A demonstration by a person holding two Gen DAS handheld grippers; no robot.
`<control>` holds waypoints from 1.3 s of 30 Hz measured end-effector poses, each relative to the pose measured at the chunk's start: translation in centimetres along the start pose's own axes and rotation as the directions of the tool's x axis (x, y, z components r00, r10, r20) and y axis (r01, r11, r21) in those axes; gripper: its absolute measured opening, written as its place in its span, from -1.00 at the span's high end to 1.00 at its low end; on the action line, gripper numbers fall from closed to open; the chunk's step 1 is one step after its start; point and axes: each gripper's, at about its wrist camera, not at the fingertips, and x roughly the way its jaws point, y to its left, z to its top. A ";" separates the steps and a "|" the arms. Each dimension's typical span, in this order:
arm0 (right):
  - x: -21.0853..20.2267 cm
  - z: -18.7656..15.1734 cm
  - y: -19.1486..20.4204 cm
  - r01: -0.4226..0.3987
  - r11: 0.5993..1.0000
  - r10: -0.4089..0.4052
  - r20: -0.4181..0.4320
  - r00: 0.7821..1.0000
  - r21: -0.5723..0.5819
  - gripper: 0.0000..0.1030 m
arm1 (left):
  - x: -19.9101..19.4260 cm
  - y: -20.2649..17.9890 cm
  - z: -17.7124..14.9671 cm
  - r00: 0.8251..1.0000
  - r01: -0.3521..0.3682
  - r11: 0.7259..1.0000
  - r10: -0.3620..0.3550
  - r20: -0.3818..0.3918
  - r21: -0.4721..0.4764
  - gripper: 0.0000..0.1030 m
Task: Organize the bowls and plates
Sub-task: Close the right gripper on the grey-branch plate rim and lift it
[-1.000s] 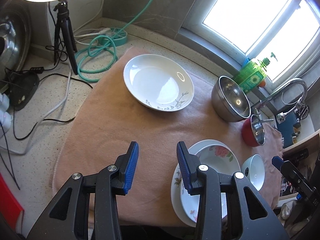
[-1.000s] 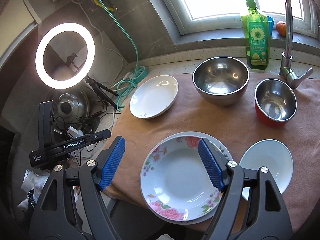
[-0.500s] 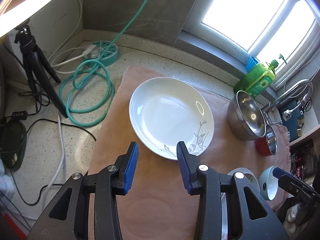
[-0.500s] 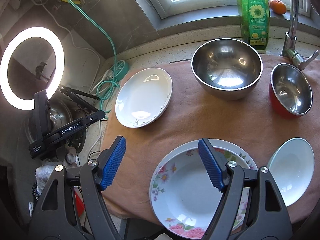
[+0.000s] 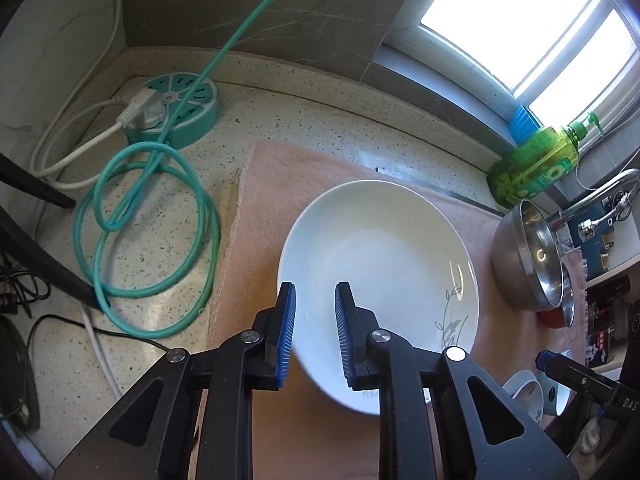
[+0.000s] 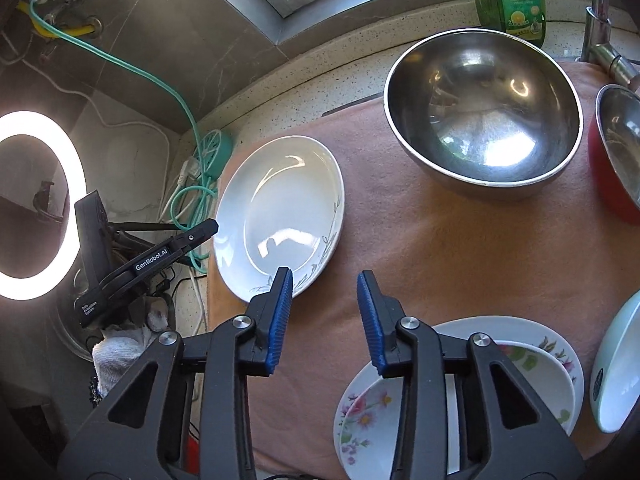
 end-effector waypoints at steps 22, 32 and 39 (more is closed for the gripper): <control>5.5 3.3 0.3 0.035 0.999 -0.034 -0.059 0.998 0.015 0.43 | 2.5 0.9 3.4 1.000 0.008 1.000 -0.008 -0.022 0.020 0.77; 7.7 3.2 0.0 0.029 0.998 -0.022 -0.119 0.993 0.055 0.74 | 3.6 1.7 3.3 0.997 0.021 1.000 -0.019 -0.079 0.022 0.78; 7.6 3.2 0.0 0.051 0.998 -0.045 -0.127 0.991 0.042 0.84 | 4.2 1.9 2.6 0.995 0.041 0.999 -0.041 -0.088 -0.009 0.84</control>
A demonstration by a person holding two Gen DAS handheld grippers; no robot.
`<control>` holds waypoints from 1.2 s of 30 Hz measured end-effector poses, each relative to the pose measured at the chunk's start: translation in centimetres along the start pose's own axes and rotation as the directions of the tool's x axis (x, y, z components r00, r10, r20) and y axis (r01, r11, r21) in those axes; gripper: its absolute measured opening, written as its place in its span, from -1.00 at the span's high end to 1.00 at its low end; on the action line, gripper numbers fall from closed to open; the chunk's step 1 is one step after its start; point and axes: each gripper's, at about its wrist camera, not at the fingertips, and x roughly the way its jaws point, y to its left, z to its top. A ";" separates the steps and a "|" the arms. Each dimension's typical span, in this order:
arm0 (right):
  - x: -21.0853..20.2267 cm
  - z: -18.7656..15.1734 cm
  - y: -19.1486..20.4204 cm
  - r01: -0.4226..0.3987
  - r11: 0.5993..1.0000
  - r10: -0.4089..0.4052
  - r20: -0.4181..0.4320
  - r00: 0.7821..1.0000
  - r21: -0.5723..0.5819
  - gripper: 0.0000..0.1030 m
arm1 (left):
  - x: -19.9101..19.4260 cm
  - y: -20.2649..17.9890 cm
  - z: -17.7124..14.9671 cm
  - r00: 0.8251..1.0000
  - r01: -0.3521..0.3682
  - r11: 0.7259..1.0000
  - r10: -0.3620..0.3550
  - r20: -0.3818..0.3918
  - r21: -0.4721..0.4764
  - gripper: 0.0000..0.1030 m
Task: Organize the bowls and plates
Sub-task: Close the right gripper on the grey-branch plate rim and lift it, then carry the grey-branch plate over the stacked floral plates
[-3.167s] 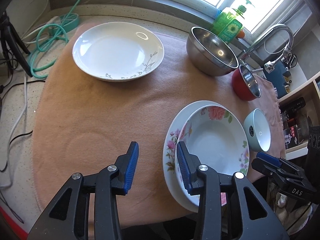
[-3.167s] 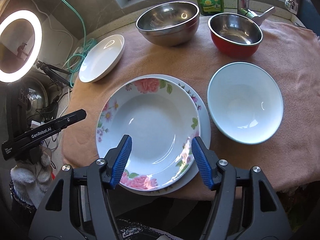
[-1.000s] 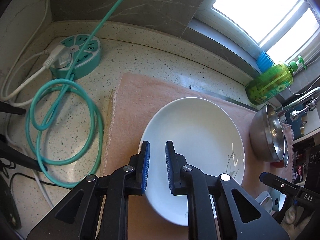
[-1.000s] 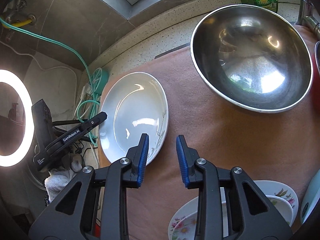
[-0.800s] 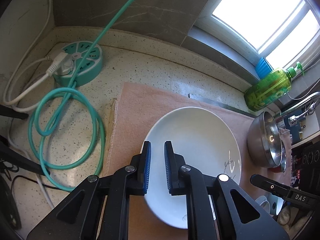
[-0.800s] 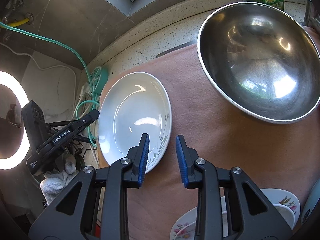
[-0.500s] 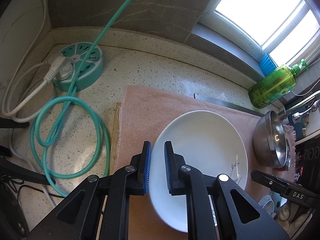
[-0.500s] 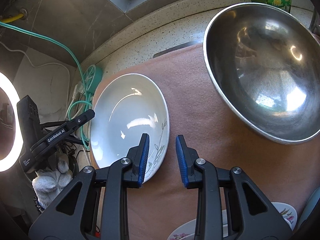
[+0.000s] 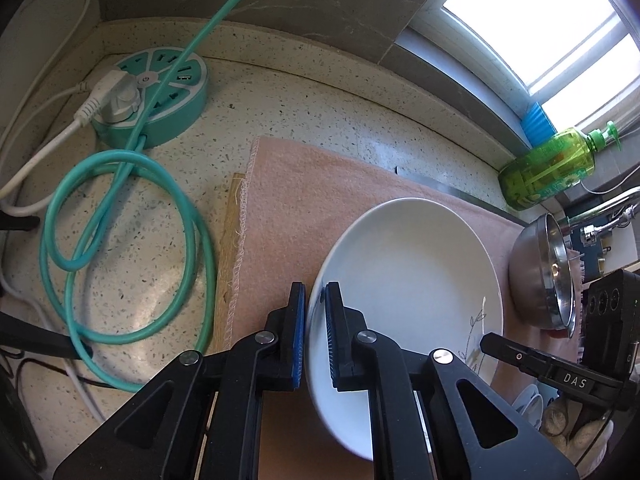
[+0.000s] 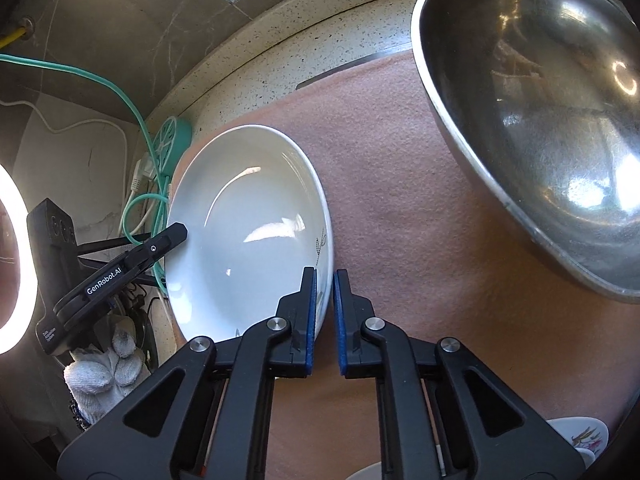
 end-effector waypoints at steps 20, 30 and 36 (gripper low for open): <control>-1.2 -1.4 -0.2 0.004 0.997 -0.003 0.012 1.000 -0.076 0.84 | -2.2 -0.7 -3.4 0.999 0.007 1.000 -0.007 0.036 -0.016 0.84; -4.2 -3.5 1.6 -0.041 0.983 0.044 0.011 0.999 -0.179 0.84 | -6.4 -1.2 -6.0 0.990 -0.032 0.997 0.041 0.133 -0.063 0.84; -7.1 -4.9 1.7 -0.036 0.968 0.044 0.028 0.999 -0.247 0.83 | -9.1 -2.8 -8.0 0.982 -0.028 0.996 0.044 0.184 -0.089 0.84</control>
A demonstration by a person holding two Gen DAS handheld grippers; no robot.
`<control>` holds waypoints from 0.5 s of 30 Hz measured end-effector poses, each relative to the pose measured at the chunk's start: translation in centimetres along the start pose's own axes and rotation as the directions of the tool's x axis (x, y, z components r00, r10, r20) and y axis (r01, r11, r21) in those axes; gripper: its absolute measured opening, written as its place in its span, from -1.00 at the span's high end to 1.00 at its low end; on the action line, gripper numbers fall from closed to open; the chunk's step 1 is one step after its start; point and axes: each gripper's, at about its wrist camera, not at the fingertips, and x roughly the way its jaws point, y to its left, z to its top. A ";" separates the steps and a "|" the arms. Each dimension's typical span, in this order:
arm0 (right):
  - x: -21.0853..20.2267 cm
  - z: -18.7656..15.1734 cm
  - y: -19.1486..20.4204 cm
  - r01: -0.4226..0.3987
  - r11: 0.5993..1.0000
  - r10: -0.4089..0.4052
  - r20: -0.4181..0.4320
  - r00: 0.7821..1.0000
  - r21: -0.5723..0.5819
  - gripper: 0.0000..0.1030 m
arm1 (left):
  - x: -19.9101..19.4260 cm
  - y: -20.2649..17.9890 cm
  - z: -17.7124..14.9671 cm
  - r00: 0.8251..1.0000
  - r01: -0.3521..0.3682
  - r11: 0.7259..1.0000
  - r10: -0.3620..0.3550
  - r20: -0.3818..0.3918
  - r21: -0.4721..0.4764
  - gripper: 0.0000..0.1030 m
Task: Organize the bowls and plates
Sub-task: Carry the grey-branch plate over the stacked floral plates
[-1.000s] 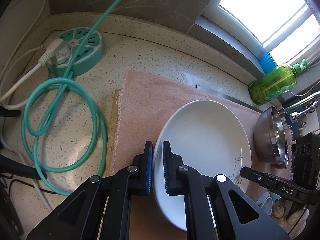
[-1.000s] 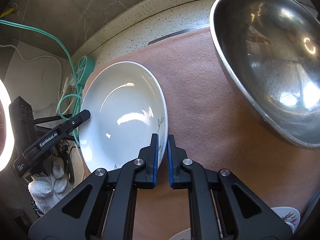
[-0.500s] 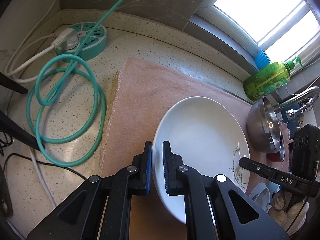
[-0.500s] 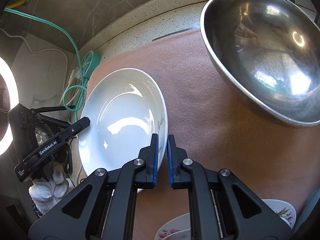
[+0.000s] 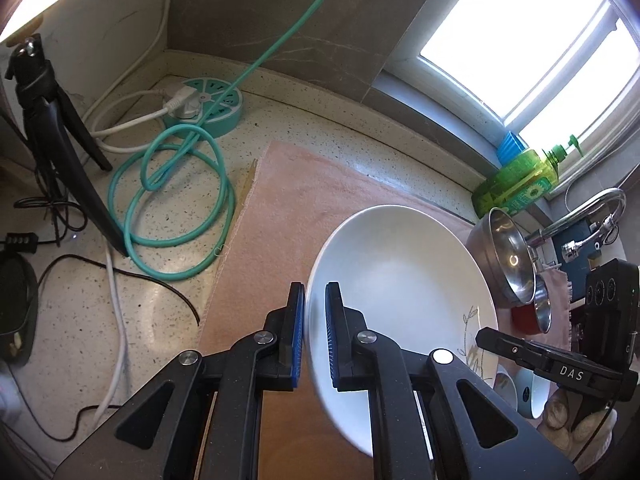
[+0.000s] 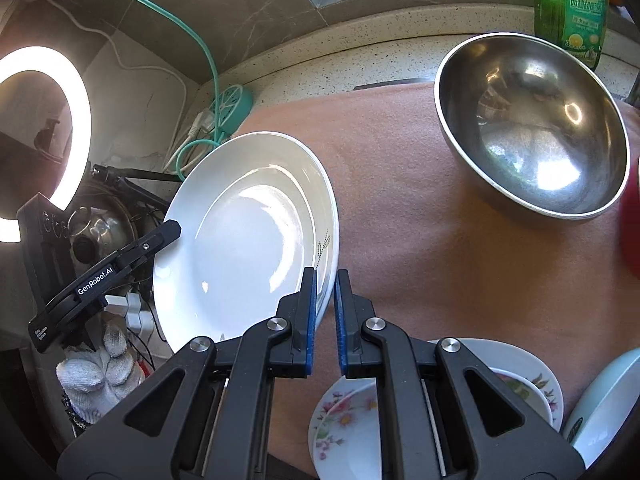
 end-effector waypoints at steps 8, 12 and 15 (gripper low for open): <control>-3.8 -3.1 -2.0 0.011 1.000 -0.011 0.008 1.000 -0.024 0.83 | -1.5 -3.2 -3.4 1.000 0.024 1.000 -0.024 0.019 -0.016 0.84; -5.4 -5.2 -3.3 0.011 1.000 -0.011 0.007 1.000 -0.024 0.83 | -2.1 -5.0 -5.0 0.999 0.036 0.999 -0.036 0.024 -0.010 0.84; -6.4 -6.5 -4.1 0.024 0.999 -0.024 -0.003 1.000 -0.027 0.83 | -2.3 -6.3 -6.3 0.999 0.025 1.000 -0.025 0.023 0.005 0.84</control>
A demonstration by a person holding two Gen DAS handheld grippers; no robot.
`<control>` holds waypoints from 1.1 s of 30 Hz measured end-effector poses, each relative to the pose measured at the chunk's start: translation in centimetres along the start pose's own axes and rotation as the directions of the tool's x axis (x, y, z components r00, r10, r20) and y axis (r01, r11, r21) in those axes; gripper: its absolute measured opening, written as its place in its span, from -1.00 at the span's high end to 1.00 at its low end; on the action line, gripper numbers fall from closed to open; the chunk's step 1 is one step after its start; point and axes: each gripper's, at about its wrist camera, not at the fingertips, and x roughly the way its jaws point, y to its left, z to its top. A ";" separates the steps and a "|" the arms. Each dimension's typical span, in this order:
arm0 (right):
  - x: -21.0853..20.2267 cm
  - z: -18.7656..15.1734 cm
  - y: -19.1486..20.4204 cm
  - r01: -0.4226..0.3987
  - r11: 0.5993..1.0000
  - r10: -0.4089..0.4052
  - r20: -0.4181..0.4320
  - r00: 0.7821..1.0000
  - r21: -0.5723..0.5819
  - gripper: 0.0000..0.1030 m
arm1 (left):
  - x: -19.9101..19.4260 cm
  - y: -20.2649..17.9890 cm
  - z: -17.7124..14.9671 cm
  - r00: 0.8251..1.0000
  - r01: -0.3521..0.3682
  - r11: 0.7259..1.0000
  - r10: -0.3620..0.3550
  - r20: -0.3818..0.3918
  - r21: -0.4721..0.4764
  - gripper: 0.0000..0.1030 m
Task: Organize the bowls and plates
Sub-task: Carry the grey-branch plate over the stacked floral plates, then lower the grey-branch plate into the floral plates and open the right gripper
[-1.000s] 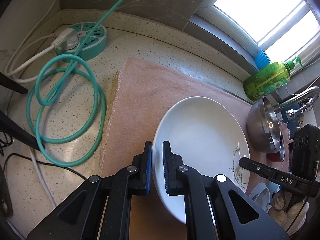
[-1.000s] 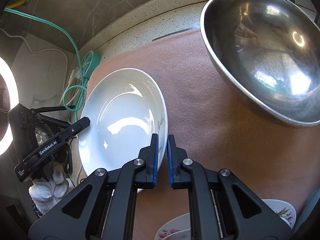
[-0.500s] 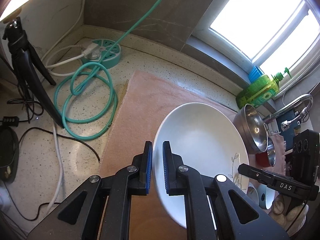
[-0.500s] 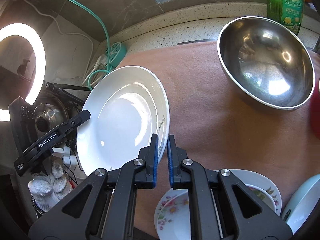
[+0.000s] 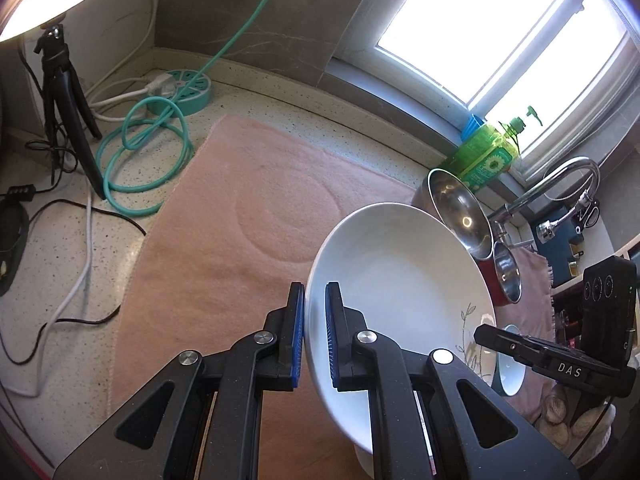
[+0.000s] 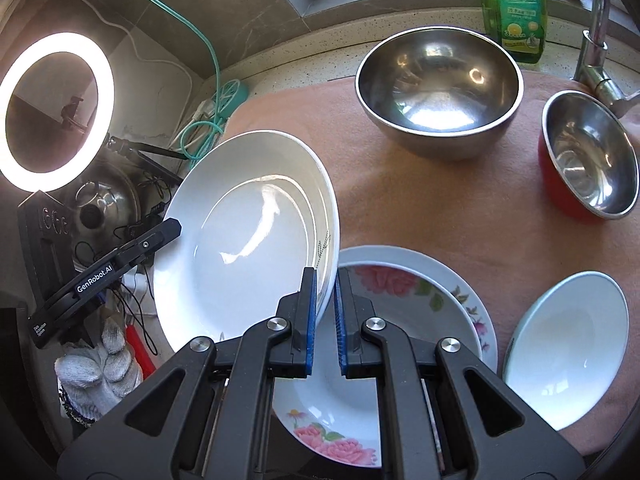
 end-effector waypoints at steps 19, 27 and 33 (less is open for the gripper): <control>-2.4 -6.3 -5.8 0.026 0.998 -0.023 -0.059 0.998 0.062 0.83 | 1.6 -4.6 -7.4 0.994 0.004 1.000 -0.001 -0.112 0.030 0.84; -2.2 -7.5 -6.3 0.045 0.997 -0.040 -0.071 0.997 0.068 0.83 | 1.9 -5.5 -8.3 0.990 0.006 0.999 0.001 -0.139 0.052 0.84; -2.0 -7.7 -6.9 0.056 0.995 -0.050 -0.069 0.996 0.086 0.83 | 2.7 -5.8 -8.8 0.987 0.003 0.997 0.009 -0.160 0.071 0.84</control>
